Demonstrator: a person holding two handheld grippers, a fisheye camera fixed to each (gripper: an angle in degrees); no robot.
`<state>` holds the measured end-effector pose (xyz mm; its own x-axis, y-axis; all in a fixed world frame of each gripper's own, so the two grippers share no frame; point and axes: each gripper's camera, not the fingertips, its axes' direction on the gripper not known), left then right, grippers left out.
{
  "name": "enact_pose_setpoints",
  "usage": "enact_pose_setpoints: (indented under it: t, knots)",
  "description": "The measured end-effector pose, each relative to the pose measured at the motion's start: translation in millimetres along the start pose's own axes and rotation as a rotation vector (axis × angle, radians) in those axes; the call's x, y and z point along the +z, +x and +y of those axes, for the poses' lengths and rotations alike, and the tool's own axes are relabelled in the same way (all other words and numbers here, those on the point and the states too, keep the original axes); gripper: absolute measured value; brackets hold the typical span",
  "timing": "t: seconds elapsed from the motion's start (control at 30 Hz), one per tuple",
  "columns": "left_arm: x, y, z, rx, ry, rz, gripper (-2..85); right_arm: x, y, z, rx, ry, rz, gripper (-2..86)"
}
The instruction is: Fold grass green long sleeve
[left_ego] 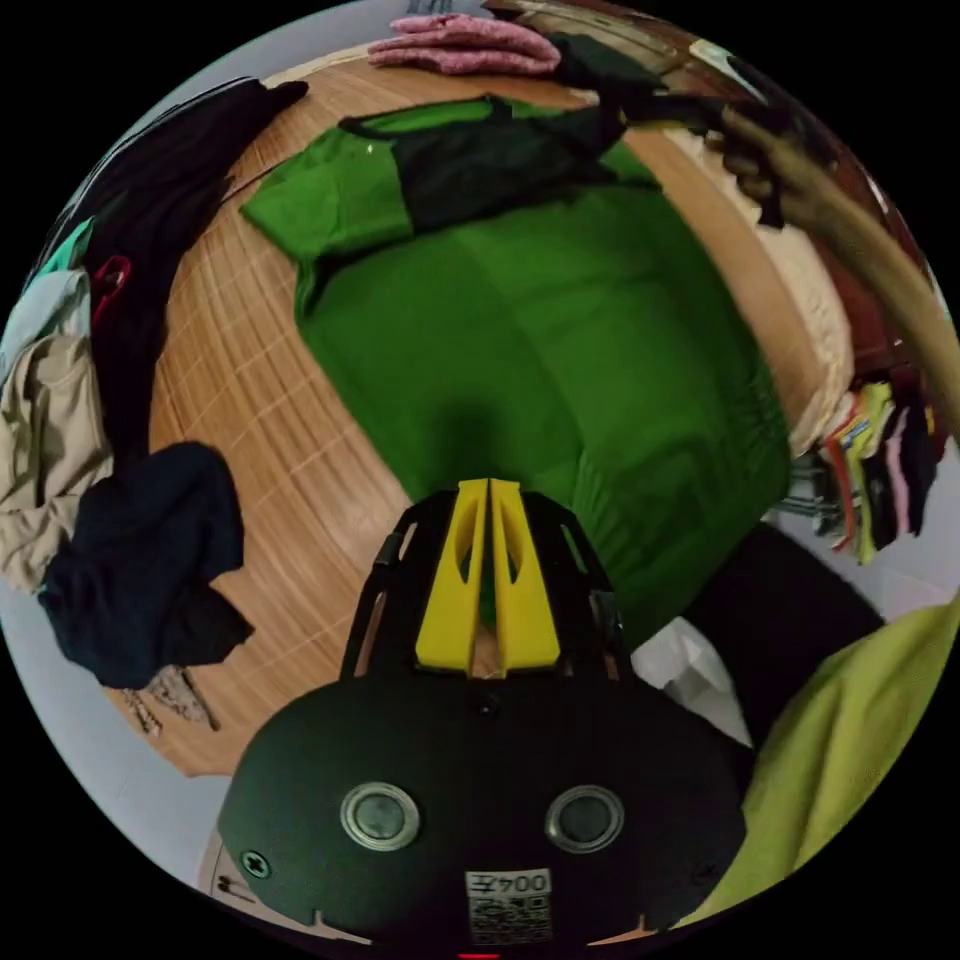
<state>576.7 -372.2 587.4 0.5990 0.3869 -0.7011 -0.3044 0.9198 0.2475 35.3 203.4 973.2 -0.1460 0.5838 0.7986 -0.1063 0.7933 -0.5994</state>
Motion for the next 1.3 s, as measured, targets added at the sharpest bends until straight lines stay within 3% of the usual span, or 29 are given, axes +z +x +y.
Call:
enact_pose_setpoints:
  t: [0.13,0.3,0.37,0.47,0.63,0.9,1.3]
  knots:
    - [20.0,41.4,-4.5,0.057,-0.049,-0.179,0.8,-6.7,14.5,-4.3,0.118,-0.014,-0.074,3.4]
    - [12.8,80.0,-16.6,0.091,-0.063,-0.316,0.4,-39.9,-3.2,-20.7,0.088,0.033,-0.125,3.3]
    - [8.1,86.6,-19.4,0.087,-0.057,-0.319,0.3,-63.5,-23.3,-34.5,0.025,0.069,-0.166,3.3]
    - [-12.9,74.3,-20.9,0.003,0.015,-0.174,0.5,-94.2,-47.6,-52.5,-0.050,0.110,-0.220,3.5]
    - [-80.9,59.0,-51.8,-0.077,0.274,-0.357,1.5,-131.7,-64.6,-70.5,-0.095,0.166,-0.301,3.5]
    - [-74.1,41.8,-128.6,-0.055,0.275,-0.402,8.7,-158.3,-60.7,-79.9,-0.085,0.163,-0.336,3.5]
    - [-76.8,46.5,-176.8,-0.022,0.236,-0.549,2.0,-203.8,-22.1,-94.9,-0.098,0.171,-0.351,3.4]
